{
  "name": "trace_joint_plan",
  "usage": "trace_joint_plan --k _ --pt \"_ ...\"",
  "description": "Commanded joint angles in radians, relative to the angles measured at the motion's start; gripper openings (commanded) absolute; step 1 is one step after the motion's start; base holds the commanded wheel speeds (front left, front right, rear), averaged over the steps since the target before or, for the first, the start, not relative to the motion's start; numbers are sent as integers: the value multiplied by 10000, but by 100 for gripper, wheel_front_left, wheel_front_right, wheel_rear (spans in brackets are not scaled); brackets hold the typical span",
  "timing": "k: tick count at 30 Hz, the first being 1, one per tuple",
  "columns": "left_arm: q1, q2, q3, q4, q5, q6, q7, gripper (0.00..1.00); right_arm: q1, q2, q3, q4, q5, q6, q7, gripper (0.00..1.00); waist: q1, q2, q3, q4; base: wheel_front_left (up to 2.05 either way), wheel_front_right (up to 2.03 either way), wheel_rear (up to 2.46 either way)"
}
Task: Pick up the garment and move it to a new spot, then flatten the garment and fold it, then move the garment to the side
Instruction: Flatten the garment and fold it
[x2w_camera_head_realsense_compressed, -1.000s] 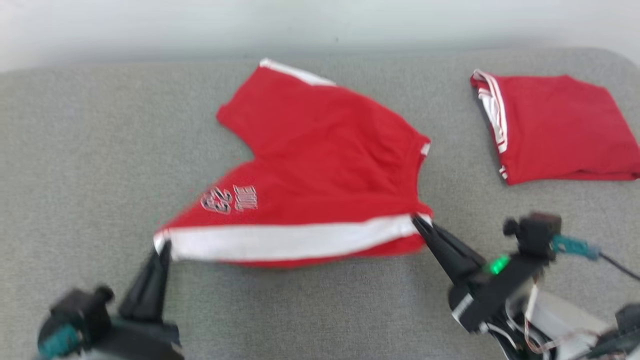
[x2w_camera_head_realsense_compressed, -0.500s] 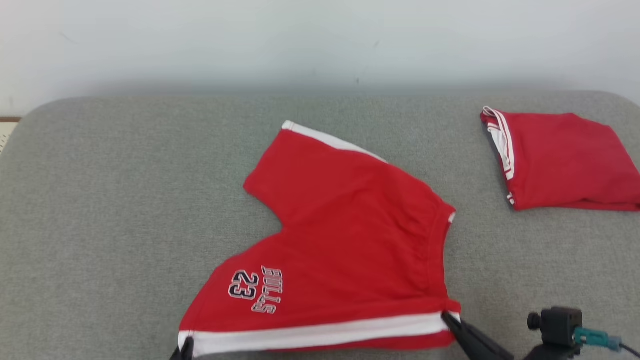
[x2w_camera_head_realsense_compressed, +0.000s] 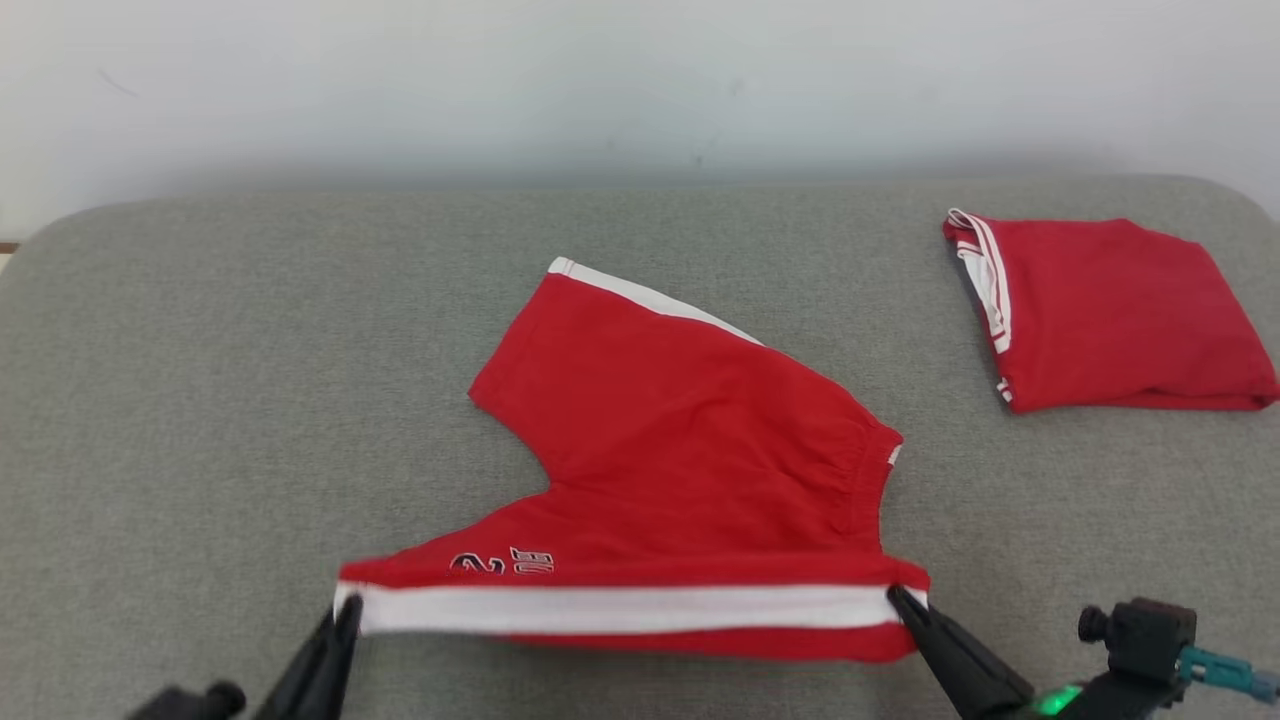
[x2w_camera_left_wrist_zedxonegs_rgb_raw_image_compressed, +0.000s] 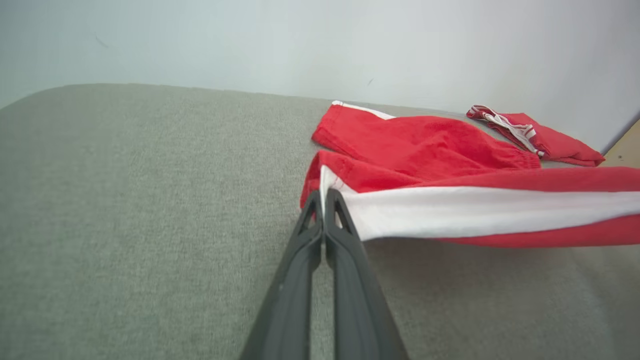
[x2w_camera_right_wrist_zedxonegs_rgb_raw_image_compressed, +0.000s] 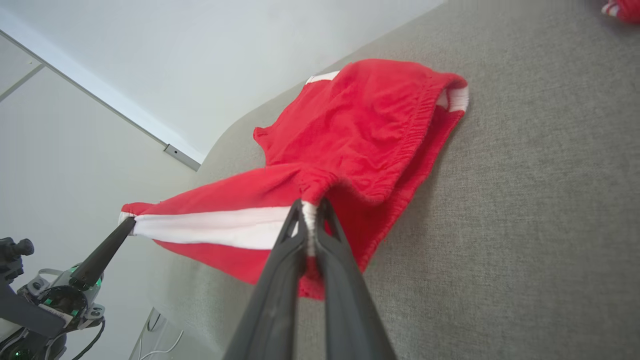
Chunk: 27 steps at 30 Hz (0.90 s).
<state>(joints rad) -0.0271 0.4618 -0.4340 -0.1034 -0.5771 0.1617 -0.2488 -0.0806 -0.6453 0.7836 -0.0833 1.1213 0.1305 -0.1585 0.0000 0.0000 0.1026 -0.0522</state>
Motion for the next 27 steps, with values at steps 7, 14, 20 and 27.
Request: trace_joint_plan --k 7,14,20,27 --pt "-2549 809 3 82 354 -917 1125 0 -819 1111 -975 -71 -255 5 -4 0 0 0 556 -763 0 0 0" --pt "-5249 1451 -147 829 318 -2060 2775 0 -1991 2164 -1357 579 -428 5 154 0 0 0 1501 -1628 0 0 0" --pt "-7039 1557 -301 2019 100 -2509 3881 0 -3132 2991 -1503 1620 -674 5 -66 0 0 0 2297 -2329 0 0 0" --pt "-8380 1443 -955 3545 184 -2809 4415 0 -4034 3702 -1291 2740 -719 5 -259 0 0 0 2659 -2811 0 0 0"
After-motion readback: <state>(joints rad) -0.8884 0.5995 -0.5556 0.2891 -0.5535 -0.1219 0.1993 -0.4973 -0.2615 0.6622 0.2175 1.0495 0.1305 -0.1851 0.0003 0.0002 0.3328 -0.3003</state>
